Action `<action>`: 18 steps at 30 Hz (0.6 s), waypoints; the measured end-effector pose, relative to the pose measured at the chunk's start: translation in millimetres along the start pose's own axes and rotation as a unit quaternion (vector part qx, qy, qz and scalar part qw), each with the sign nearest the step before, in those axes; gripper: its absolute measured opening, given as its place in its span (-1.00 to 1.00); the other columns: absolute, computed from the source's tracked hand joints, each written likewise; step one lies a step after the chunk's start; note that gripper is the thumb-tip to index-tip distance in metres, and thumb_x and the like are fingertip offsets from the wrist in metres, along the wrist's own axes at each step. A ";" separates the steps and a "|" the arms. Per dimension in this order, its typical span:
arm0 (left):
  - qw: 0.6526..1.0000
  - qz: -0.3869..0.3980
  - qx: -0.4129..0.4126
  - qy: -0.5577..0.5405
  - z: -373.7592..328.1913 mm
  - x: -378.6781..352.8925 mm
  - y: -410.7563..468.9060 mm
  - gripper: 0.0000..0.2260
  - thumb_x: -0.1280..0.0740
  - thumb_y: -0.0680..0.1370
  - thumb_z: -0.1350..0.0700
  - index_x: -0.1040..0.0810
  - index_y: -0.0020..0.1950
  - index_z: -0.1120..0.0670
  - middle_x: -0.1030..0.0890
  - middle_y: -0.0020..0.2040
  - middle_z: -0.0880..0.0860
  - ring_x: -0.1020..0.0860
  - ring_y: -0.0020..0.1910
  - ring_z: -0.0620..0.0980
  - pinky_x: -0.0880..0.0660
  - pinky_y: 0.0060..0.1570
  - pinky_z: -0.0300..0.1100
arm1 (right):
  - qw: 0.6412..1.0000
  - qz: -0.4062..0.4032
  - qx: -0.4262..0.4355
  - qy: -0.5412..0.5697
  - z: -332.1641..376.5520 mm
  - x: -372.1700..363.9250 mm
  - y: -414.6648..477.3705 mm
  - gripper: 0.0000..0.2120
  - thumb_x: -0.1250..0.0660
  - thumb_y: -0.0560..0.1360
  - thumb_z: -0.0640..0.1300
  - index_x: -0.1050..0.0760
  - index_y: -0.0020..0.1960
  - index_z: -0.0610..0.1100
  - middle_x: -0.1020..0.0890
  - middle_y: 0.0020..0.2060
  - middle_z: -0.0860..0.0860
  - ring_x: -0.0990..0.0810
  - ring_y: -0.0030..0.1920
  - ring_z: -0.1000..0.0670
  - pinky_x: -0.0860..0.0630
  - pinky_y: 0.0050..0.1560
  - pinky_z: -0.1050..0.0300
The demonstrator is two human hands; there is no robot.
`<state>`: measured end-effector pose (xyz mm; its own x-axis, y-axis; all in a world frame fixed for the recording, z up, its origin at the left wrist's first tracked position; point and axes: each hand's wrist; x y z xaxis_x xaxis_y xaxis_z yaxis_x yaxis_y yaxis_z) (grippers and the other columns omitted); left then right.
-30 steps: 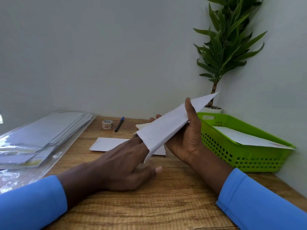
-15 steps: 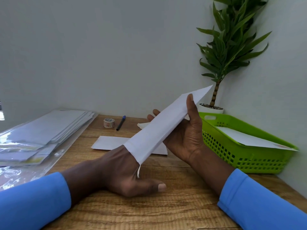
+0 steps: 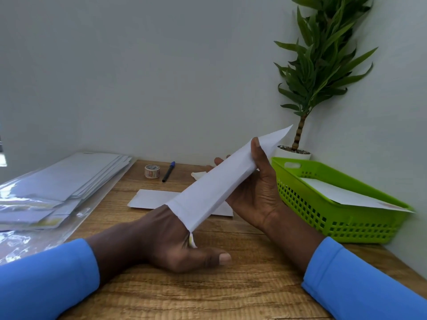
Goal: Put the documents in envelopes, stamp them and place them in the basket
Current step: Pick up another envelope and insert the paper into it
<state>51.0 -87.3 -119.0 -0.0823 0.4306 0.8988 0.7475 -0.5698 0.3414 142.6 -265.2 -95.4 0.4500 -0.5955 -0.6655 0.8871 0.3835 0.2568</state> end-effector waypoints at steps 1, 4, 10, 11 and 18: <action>1.000 -0.018 -0.011 -0.024 1.2 0.6 1.0 -0.19 -0.29 0.40 -0.50 -0.03 0.53 -0.28 -0.29 0.28 -0.42 -0.30 0.33 -0.41 -0.33 0.21 -0.54 | 1.000 -0.005 -0.003 -0.005 -1.1 -2.6 -2.6 -0.09 -0.74 -0.02 0.11 -0.47 0.21 -0.14 -0.61 -0.04 -0.18 -0.61 0.08 -0.19 -0.52 0.29 -0.27; 0.996 -0.070 -0.054 -0.029 0.7 4.1 3.5 -0.24 -0.33 0.47 -0.39 -0.06 0.57 -0.28 -0.23 0.37 -0.52 -0.26 0.42 -0.41 -0.26 0.27 -0.56 | 1.000 -0.018 0.015 -0.017 0.9 0.1 -0.2 -0.44 -0.65 0.23 0.06 -0.52 0.10 -0.11 -0.65 -0.16 -0.12 -0.64 -0.05 -0.12 -0.55 0.26 -0.20; 0.955 -0.294 -0.021 -0.016 23.2 9.2 14.1 -0.65 -0.17 0.64 -0.20 -0.65 -0.01 -0.04 -0.62 -0.07 -0.21 -0.60 -0.07 -0.19 -0.47 -0.20 -0.14 | 0.989 -0.090 0.117 -0.014 36.4 22.9 12.5 -0.67 -0.49 0.45 0.10 -0.52 0.07 -0.07 -0.65 -0.16 -0.06 -0.65 -0.03 -0.10 -0.55 0.22 -0.22; 0.952 -0.305 0.032 0.010 32.3 8.9 15.9 -0.64 -0.18 0.63 -0.23 -0.66 0.03 -0.04 -0.60 -0.09 -0.25 -0.58 -0.08 -0.22 -0.44 -0.18 -0.18 | 0.987 -0.104 0.125 -0.015 39.5 28.0 12.8 -0.70 -0.48 0.46 0.10 -0.53 0.06 -0.06 -0.67 -0.17 -0.05 -0.67 -0.05 -0.10 -0.57 0.21 -0.22; 0.968 -0.015 0.235 0.084 67.0 7.0 15.3 -0.33 -0.21 0.57 -0.37 -0.16 0.62 -0.15 -0.28 0.60 -0.07 -0.29 0.55 -0.03 -0.31 0.47 -0.02 | 0.990 -0.092 0.105 0.001 46.8 41.6 16.8 -0.50 -0.51 0.40 0.19 -0.49 0.18 -0.07 -0.65 -0.10 -0.07 -0.65 0.04 -0.13 -0.55 0.23 -0.23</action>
<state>106.0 -46.1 -125.9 -0.1855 0.3000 0.9357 0.9572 -0.1600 0.2410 181.1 -316.6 -85.9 0.2778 -0.6398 -0.7166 0.9561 0.1119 0.2708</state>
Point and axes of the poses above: each hand's wrist, its own y-axis towards the middle knuckle, its own x-axis out of the back of the hand, z = x × y
